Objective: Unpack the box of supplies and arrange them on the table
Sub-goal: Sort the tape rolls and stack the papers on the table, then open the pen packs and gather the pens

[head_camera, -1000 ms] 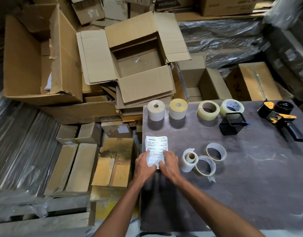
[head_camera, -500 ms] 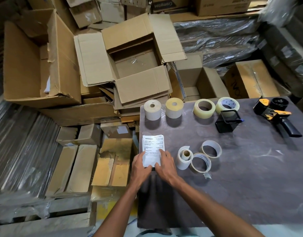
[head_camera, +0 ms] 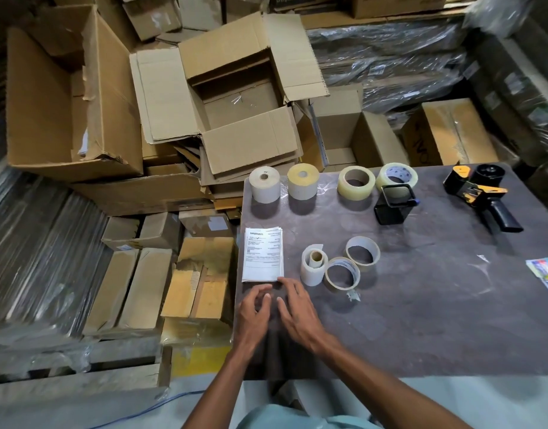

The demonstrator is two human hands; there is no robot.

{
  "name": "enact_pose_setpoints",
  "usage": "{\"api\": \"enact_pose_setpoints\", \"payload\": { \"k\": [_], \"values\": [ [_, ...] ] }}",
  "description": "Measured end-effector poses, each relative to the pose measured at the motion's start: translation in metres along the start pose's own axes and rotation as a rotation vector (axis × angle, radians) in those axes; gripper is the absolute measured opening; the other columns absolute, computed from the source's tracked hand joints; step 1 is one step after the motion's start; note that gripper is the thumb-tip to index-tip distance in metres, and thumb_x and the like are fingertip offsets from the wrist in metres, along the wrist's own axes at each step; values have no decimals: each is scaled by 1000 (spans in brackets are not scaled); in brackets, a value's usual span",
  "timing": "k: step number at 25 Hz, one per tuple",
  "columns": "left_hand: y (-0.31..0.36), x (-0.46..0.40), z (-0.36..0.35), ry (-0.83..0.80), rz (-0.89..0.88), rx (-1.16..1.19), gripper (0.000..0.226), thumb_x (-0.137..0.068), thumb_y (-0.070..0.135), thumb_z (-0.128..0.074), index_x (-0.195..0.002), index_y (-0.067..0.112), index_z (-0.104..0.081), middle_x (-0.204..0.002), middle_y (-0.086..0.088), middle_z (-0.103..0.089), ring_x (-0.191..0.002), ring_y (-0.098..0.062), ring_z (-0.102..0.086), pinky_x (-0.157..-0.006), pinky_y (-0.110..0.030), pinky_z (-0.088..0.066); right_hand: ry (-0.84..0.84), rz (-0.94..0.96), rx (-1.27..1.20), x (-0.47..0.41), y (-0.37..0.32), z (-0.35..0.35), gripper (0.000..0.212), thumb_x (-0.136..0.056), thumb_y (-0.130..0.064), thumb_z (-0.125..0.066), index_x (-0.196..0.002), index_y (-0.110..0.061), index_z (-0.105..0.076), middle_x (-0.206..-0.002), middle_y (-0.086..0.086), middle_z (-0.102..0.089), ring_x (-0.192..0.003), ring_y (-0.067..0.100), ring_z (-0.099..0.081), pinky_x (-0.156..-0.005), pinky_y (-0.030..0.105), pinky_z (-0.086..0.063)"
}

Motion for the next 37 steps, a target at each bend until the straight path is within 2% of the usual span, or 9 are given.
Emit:
{"api": "enact_pose_setpoints", "payload": {
  "k": [5,9,13,15,19,25,29,33,37],
  "values": [
    [16,30,-38,-35,-67,-7,18,-95,8,-61,-103,19,-73,-99,12,-74,-95,1,-67,-87,-25,-54,-33,13,-49,29,31,37,46,-99,-23,-54,-144,-16,-48,-137,4,-57,-127,15,-52,-107,12,-30],
    [41,58,-85,-109,-72,40,18,-93,18,-58,-100,19,-74,-97,11,-76,-94,-3,-70,-87,-28,-55,-19,15,-114,61,68,76,41,-95,-27,-58,-135,-22,-56,-126,-2,-65,-114,8,-61,-102,24,-48],
    [66,93,-138,-182,-97,42,19,-93,24,-56,-101,22,-73,-99,12,-75,-96,-4,-69,-89,-26,-54,36,-19,-142,98,108,124,39,-92,-20,-62,-130,-19,-61,-122,-1,-68,-109,10,-64,-90,3,-41],
    [79,110,-168,-209,-89,57,18,-94,25,-56,-100,24,-73,-98,13,-75,-95,-3,-69,-89,-26,-53,62,-45,-158,118,133,150,38,-92,-16,-63,-129,-18,-62,-119,0,-68,-107,12,-64,-86,0,-40],
    [102,137,-229,-243,-99,53,20,-91,32,-55,-99,26,-73,-96,12,-74,-93,-4,-68,-89,-30,-55,105,-85,-168,150,179,200,37,-92,-18,-62,-129,-19,-61,-118,0,-67,-104,10,-64,-90,15,-50],
    [139,140,-318,-407,-147,30,23,-91,41,-55,-101,29,-72,-97,11,-74,-91,-8,-69,-89,-38,-57,272,-190,-173,167,235,275,36,-90,-15,-66,-126,-16,-63,-111,0,-68,-100,11,-64,-84,11,-47],
    [164,126,-367,-502,-149,59,15,-91,38,-57,-98,37,-70,-93,12,-73,-90,-8,-69,-90,-37,-56,399,-262,-177,157,266,313,36,-85,-11,-69,-120,-17,-66,-105,-2,-70,-96,13,-67,-88,28,-55],
    [179,104,-417,-612,-110,87,22,-83,53,-55,-99,46,-69,-96,8,-74,-96,-13,-70,-90,-40,-56,551,-383,-169,144,296,354,33,-85,-8,-68,-118,-12,-68,-107,4,-72,-96,14,-67,-89,23,-53],
    [193,89,-451,-693,-125,48,23,-82,53,-54,-99,44,-68,-92,7,-74,-78,-8,-65,-77,-39,-55,622,-464,-128,138,324,392,32,-83,-10,-67,-114,-14,-68,-106,4,-70,-100,20,-67,-92,34,-54]
  ]
}}
Point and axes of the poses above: each hand's wrist, its own x-axis away from the middle knuckle, its own z-axis out of the back of the hand, y = z × x, the point moved 3 cm from there along -x, towards the middle knuckle
